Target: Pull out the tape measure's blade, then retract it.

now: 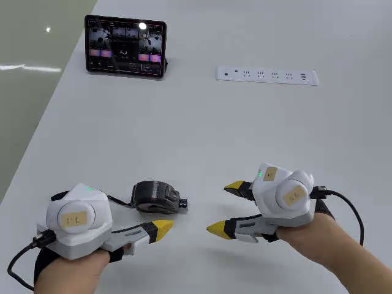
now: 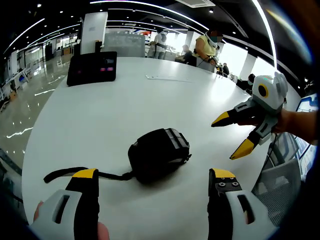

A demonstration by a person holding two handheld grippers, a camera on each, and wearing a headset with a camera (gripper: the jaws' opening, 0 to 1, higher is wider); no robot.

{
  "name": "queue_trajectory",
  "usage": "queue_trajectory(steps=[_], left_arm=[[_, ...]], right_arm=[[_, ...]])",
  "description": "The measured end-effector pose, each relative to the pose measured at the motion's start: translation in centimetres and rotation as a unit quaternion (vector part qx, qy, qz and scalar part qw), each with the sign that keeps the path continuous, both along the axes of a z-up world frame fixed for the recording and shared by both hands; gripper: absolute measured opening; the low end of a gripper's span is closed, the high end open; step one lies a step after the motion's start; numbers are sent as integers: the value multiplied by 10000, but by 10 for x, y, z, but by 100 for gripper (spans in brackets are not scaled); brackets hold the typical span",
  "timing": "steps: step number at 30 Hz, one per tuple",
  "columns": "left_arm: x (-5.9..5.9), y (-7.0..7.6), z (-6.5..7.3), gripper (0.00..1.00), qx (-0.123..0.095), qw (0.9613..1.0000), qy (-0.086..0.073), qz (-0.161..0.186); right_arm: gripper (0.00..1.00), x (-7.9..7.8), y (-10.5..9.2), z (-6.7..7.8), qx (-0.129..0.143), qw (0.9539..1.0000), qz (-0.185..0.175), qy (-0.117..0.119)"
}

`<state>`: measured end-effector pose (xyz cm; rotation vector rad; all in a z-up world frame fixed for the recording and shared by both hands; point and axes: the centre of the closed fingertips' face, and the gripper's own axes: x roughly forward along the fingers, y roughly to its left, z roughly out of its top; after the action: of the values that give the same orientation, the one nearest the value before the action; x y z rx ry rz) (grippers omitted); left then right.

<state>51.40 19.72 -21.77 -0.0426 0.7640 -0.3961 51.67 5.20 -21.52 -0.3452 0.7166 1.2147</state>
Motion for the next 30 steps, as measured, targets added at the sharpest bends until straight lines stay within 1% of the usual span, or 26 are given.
queue_trajectory(steps=[3, 5, 8, 10, 12, 19, 21, 25, 30], left_arm=[[-2, 2, 0, 90, 31, 10000, 9, -57], [-3, 3, 0, 90, 76, 9999, 1, -97], [-4, 3, 1, 90, 80, 9999, -12, -152], [-4, 4, 2, 91, 96, 9998, -49, -177], [-5, 5, 2, 92, 130, 9997, -34, -211], [-7, 8, 3, 95, 147, 9994, -66, -320], [-8, 9, 4, 95, 189, 9991, -89, -364], [-9, 10, 5, 96, 192, 9989, -95, -414], [-11, 10, 8, 99, 179, 9983, -142, -537]], right_arm=[[54, -1, -3, 1, -4, 10000, -52, 31], [55, -1, -6, 2, -20, 10000, -85, 14], [56, -2, -9, 4, -25, 9999, -125, 5], [57, -2, -13, 5, -14, 9998, -193, 0], [57, -2, -16, 7, 2, 9997, -228, -28], [60, 0, -29, 11, 6, 9991, -415, -111], [61, -1, -32, 12, 44, 9988, -472, -84], [63, -3, -38, 12, 33, 9985, -537, -76], [66, -5, -48, 14, 36, 9980, -619, -90]])
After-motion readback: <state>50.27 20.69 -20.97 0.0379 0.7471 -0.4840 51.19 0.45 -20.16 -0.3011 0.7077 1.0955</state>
